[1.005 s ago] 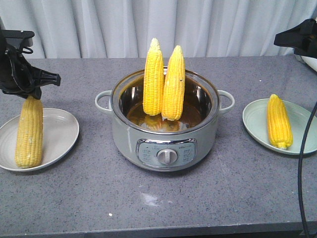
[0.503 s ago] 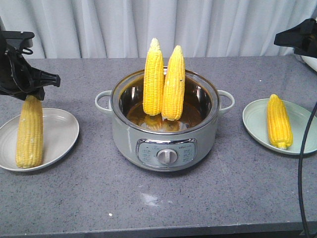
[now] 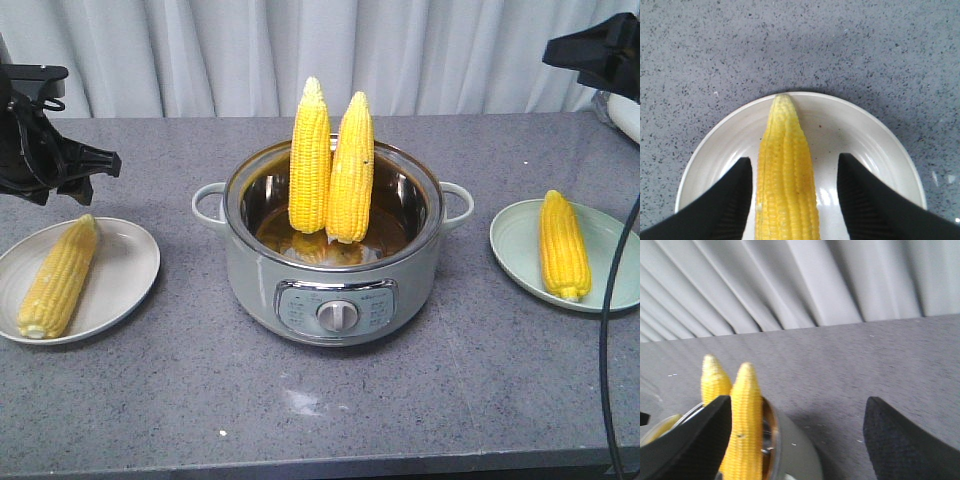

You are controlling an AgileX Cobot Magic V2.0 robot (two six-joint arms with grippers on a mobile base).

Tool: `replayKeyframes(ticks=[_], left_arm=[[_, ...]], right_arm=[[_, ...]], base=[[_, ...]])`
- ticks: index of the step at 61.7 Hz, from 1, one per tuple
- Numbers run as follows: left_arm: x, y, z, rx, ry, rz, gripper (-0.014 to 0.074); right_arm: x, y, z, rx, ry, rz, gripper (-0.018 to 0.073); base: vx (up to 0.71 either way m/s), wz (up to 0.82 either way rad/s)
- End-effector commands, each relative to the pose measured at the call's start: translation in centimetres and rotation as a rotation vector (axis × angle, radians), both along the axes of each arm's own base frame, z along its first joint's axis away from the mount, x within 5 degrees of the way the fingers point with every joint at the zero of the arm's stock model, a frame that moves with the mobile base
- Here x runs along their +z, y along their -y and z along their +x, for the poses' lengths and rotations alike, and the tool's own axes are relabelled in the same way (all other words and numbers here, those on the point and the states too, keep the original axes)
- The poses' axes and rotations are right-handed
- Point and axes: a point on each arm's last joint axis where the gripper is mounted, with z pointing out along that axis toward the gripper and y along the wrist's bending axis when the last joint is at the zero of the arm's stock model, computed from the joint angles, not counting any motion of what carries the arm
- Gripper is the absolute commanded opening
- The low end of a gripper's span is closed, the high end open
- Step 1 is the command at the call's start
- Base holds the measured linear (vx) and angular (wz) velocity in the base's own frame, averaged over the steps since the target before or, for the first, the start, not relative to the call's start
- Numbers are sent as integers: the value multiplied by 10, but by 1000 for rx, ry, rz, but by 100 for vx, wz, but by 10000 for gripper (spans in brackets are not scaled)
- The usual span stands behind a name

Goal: Distribute corn equally
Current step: 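Move the right gripper back to the pot and grasp another cob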

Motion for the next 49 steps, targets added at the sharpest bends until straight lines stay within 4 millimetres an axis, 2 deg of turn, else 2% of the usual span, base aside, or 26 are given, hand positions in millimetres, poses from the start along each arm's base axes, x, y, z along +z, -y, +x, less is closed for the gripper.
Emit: replayKeyframes(ticks=[1,11,20,29,33,41,49], left_arm=[[41,3,-9,2,158,-56,380],[58,12,-12,-12,258,-184,380],[80,25,-18,-66,367,-328,380],[106,35,-26,-136,493,-464,380],[111,38,-28,-168,524,-495,380],[113,41,-29,-205,539,-510,380],[114,41,-29,-206,541,-511,380]], right_arm=[[37,-22,-9,44,132,32,529],[59,-64,1,106,204,-32,529],[67,-90,17,146,196,-63,529],[55,-109,40,187,124,-58,530],[44,-116,49,208,92,-65,538],[22,-133,62,233,39,-68,584],[8,-141,73,208,26,-64,622]], base=[[0,0],[0,0],[0,0],[0,0],[0,0],[0,0],[0,0]])
